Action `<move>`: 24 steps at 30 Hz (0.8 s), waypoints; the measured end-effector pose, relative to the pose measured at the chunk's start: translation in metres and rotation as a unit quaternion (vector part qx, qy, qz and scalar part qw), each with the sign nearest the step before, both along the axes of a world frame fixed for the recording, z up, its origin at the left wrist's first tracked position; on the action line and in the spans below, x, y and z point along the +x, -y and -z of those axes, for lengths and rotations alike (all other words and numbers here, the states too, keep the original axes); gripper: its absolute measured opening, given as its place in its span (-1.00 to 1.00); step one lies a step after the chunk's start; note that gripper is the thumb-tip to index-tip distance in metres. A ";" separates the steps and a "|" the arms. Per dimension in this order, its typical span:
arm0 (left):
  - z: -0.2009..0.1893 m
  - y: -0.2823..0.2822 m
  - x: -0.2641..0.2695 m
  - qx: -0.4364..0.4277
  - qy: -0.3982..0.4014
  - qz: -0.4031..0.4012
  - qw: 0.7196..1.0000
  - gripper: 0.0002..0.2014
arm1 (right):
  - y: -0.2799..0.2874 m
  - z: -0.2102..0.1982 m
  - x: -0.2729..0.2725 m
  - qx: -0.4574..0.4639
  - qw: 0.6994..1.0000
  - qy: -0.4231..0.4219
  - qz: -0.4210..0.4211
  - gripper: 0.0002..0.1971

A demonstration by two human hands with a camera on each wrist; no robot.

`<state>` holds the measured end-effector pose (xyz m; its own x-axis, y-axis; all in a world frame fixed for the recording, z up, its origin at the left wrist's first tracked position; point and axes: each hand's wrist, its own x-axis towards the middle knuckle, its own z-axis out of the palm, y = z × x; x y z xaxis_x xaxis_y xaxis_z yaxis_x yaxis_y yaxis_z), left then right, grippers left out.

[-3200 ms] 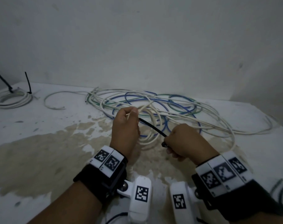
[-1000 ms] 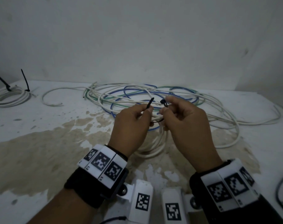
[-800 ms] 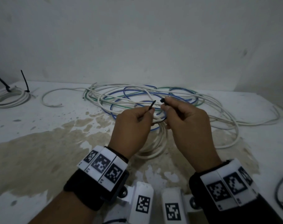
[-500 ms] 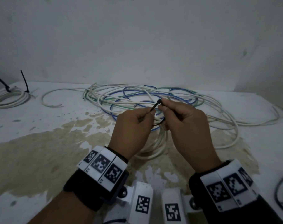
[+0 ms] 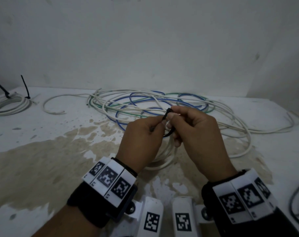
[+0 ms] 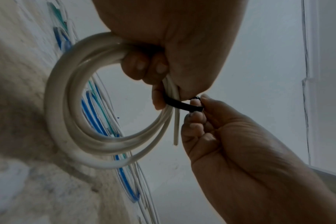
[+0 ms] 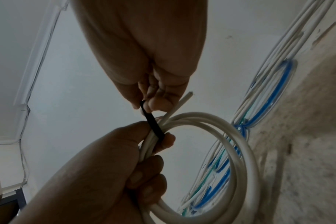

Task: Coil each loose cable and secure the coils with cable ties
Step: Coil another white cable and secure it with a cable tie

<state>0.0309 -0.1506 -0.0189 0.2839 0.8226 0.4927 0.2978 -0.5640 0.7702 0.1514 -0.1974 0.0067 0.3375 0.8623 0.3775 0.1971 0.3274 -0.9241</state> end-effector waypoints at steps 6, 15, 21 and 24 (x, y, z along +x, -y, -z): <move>0.001 -0.001 0.000 0.001 0.012 0.006 1.000 -0.69 | 0.001 -0.002 0.001 -0.003 1.000 -0.024 -0.004 -0.91; 0.006 0.004 0.004 0.094 -0.050 0.023 0.994 -0.63 | 0.002 -0.004 0.016 -0.058 0.998 0.010 -0.008 -0.90; 0.005 0.003 0.004 0.094 -0.039 -0.005 0.995 -0.72 | 0.002 -0.007 0.021 -0.058 0.998 -0.001 -0.037 -0.85; 0.004 0.005 0.003 0.094 -0.042 -0.002 0.995 -0.71 | 0.002 -0.004 0.017 -0.044 0.998 0.026 -0.046 -0.85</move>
<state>0.0341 -0.1552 -0.0229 0.3271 0.7190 0.6132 0.3586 -0.6948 0.6234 0.1684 -0.1996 0.0108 0.2375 0.9192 0.3140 0.2193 0.2642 -0.9392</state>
